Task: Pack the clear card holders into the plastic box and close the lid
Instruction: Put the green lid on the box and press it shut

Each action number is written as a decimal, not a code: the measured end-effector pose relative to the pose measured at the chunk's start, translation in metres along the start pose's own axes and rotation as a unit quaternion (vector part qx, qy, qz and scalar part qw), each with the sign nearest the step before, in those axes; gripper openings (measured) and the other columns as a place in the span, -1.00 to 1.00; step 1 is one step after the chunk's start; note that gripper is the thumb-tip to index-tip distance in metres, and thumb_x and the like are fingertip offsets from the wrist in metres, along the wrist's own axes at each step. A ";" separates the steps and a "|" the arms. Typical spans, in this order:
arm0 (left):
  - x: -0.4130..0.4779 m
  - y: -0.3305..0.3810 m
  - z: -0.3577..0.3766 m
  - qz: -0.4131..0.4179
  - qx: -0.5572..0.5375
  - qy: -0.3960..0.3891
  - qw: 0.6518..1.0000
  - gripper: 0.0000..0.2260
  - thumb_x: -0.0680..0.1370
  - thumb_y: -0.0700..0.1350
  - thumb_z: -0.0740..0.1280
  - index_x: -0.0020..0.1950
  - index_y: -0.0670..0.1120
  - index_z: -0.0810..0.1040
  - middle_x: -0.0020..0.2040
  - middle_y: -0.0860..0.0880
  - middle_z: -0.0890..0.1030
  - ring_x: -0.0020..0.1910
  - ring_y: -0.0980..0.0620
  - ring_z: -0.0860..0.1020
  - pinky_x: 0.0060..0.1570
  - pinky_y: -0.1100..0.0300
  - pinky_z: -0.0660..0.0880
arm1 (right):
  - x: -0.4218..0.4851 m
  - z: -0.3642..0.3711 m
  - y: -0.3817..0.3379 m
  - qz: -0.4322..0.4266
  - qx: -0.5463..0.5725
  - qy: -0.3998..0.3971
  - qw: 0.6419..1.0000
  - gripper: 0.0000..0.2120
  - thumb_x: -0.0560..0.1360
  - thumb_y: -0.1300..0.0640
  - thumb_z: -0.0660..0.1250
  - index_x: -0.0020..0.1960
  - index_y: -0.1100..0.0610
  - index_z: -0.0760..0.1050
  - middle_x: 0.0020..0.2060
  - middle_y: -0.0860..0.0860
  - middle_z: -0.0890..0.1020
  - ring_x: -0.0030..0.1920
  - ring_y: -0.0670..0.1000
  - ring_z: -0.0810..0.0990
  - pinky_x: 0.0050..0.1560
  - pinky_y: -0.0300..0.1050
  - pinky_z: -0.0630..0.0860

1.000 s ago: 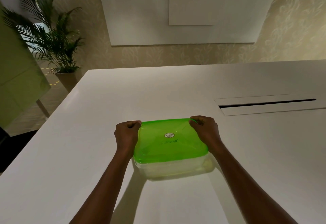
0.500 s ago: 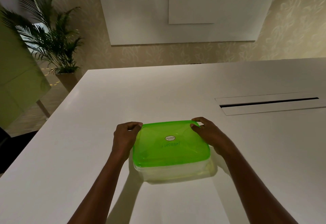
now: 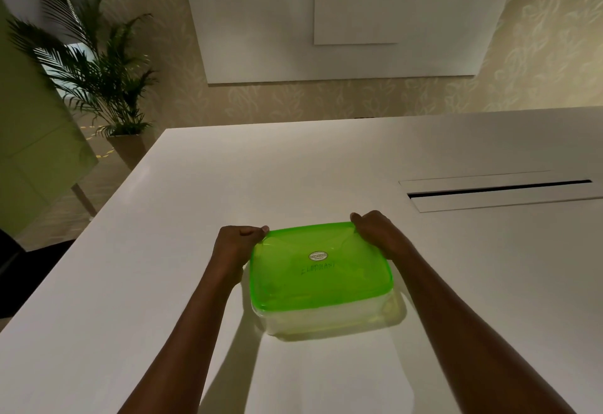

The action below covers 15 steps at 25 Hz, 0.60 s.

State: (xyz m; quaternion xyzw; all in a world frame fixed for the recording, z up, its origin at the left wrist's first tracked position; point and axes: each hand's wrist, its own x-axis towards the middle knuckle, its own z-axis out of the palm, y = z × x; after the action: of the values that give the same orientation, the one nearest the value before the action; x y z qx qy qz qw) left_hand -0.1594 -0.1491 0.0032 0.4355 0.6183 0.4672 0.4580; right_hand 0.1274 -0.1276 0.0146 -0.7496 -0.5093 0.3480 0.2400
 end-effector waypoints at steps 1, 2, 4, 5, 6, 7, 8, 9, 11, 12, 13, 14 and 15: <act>-0.001 0.001 -0.002 -0.009 -0.013 -0.005 1.000 -0.89 0.51 -0.18 0.55 -0.21 -0.17 0.75 -0.23 -0.18 0.71 -0.23 -0.07 0.61 -0.03 0.03 0.53 | -0.001 0.000 0.000 0.003 0.011 0.001 1.000 -0.67 0.61 -0.05 0.19 -0.21 0.15 0.37 -0.22 0.13 0.46 -0.24 0.09 0.46 -0.20 -0.12 0.36; -0.002 0.002 -0.003 -0.015 -0.015 -0.006 1.000 -0.87 0.49 -0.17 0.57 -0.21 -0.21 0.74 -0.22 -0.22 0.69 -0.24 -0.08 0.59 -0.06 0.02 0.52 | -0.002 0.000 0.001 0.005 0.022 0.004 1.000 -0.69 0.60 -0.03 0.19 -0.20 0.17 0.39 -0.22 0.13 0.47 -0.27 0.09 0.46 -0.28 -0.14 0.33; 0.000 0.001 -0.005 -0.025 0.007 0.002 1.000 -0.73 0.46 -0.11 0.60 -0.22 -0.32 0.69 -0.27 -0.25 0.59 -0.27 -0.10 0.52 -0.11 0.02 0.51 | -0.004 0.000 0.003 0.009 0.036 0.009 0.999 -0.67 0.59 -0.03 0.20 -0.25 0.15 0.38 -0.25 0.12 0.48 -0.30 0.08 0.45 -0.33 -0.16 0.30; 0.000 0.003 -0.005 -0.029 0.016 0.004 0.999 -0.69 0.46 -0.10 0.60 -0.23 -0.35 0.66 -0.30 -0.24 0.55 -0.30 -0.10 0.49 -0.14 0.04 0.52 | -0.004 0.000 0.004 0.013 0.041 0.010 0.999 -0.67 0.59 -0.03 0.20 -0.26 0.15 0.38 -0.26 0.12 0.49 -0.29 0.08 0.46 -0.33 -0.16 0.30; 0.000 0.004 -0.005 -0.035 0.018 0.002 0.999 -0.70 0.47 -0.13 0.59 -0.24 -0.35 0.64 -0.34 -0.23 0.55 -0.34 -0.09 0.50 -0.20 0.09 0.54 | -0.005 0.000 0.004 0.015 0.045 0.008 0.999 -0.67 0.59 -0.04 0.20 -0.26 0.15 0.38 -0.26 0.11 0.48 -0.29 0.08 0.46 -0.32 -0.17 0.31; 0.001 0.006 -0.006 -0.047 0.014 -0.005 0.999 -0.72 0.49 -0.17 0.57 -0.27 -0.34 0.62 -0.41 -0.21 0.57 -0.40 -0.08 0.52 -0.29 0.16 0.57 | -0.005 0.000 0.004 0.017 0.051 0.004 0.999 -0.67 0.59 -0.04 0.20 -0.25 0.16 0.38 -0.26 0.11 0.48 -0.30 0.07 0.45 -0.32 -0.17 0.31; 0.002 0.008 -0.007 -0.062 0.009 -0.015 0.998 -0.74 0.51 -0.21 0.55 -0.28 -0.32 0.61 -0.48 -0.16 0.59 -0.47 -0.06 0.55 -0.40 0.21 0.58 | -0.005 -0.001 0.005 0.018 0.054 -0.001 0.998 -0.68 0.59 -0.03 0.20 -0.23 0.17 0.39 -0.26 0.11 0.47 -0.32 0.06 0.44 -0.33 -0.17 0.31; 0.002 0.010 -0.007 -0.075 0.005 -0.027 0.997 -0.75 0.53 -0.23 0.52 -0.29 -0.30 0.60 -0.53 -0.10 0.60 -0.51 -0.02 0.57 -0.47 0.25 0.57 | -0.005 -0.001 0.004 0.019 0.057 -0.006 0.998 -0.69 0.59 -0.03 0.20 -0.19 0.18 0.39 -0.25 0.11 0.46 -0.32 0.05 0.43 -0.33 -0.18 0.31; 0.002 0.013 -0.008 -0.085 0.008 -0.039 0.996 -0.76 0.55 -0.25 0.49 -0.30 -0.28 0.59 -0.56 -0.04 0.60 -0.55 0.04 0.57 -0.51 0.27 0.56 | -0.004 -0.002 0.004 0.018 0.063 -0.010 0.998 -0.71 0.59 -0.03 0.20 -0.14 0.19 0.40 -0.22 0.13 0.45 -0.31 0.06 0.42 -0.33 -0.18 0.31; 0.002 0.013 -0.008 -0.084 0.013 -0.037 0.996 -0.75 0.55 -0.25 0.49 -0.30 -0.28 0.59 -0.56 -0.04 0.59 -0.57 0.05 0.57 -0.52 0.27 0.56 | -0.004 -0.001 0.004 0.018 0.064 -0.011 0.998 -0.71 0.60 -0.03 0.20 -0.15 0.19 0.39 -0.22 0.13 0.44 -0.31 0.06 0.42 -0.33 -0.18 0.31; 0.001 0.012 -0.008 -0.081 0.015 -0.033 0.996 -0.75 0.55 -0.25 0.50 -0.30 -0.29 0.59 -0.56 -0.06 0.59 -0.57 0.05 0.57 -0.50 0.27 0.57 | -0.004 0.000 0.005 0.018 0.062 -0.010 0.998 -0.70 0.60 -0.03 0.20 -0.16 0.18 0.39 -0.23 0.12 0.43 -0.32 0.05 0.41 -0.33 -0.18 0.30; 0.000 0.011 -0.007 -0.075 0.016 -0.025 0.997 -0.75 0.54 -0.24 0.51 -0.29 -0.31 0.59 -0.53 -0.10 0.60 -0.53 0.00 0.57 -0.46 0.26 0.58 | -0.004 0.001 0.005 0.016 0.059 -0.007 0.998 -0.69 0.61 -0.03 0.19 -0.19 0.17 0.37 -0.26 0.11 0.43 -0.33 0.05 0.40 -0.33 -0.17 0.29; -0.001 0.010 -0.006 -0.066 0.017 -0.016 0.998 -0.74 0.53 -0.22 0.53 -0.27 -0.35 0.61 -0.46 -0.16 0.60 -0.46 -0.05 0.56 -0.36 0.21 0.59 | -0.004 0.002 0.005 0.012 0.055 -0.003 0.998 -0.67 0.62 -0.03 0.19 -0.24 0.15 0.35 -0.29 0.09 0.41 -0.34 0.04 0.38 -0.34 -0.17 0.28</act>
State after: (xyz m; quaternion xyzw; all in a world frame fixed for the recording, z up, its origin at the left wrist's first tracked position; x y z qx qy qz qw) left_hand -0.1636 -0.1493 0.0137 0.4087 0.6459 0.4190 0.4900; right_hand 0.1279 -0.1330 0.0111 -0.7402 -0.4809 0.3806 0.2756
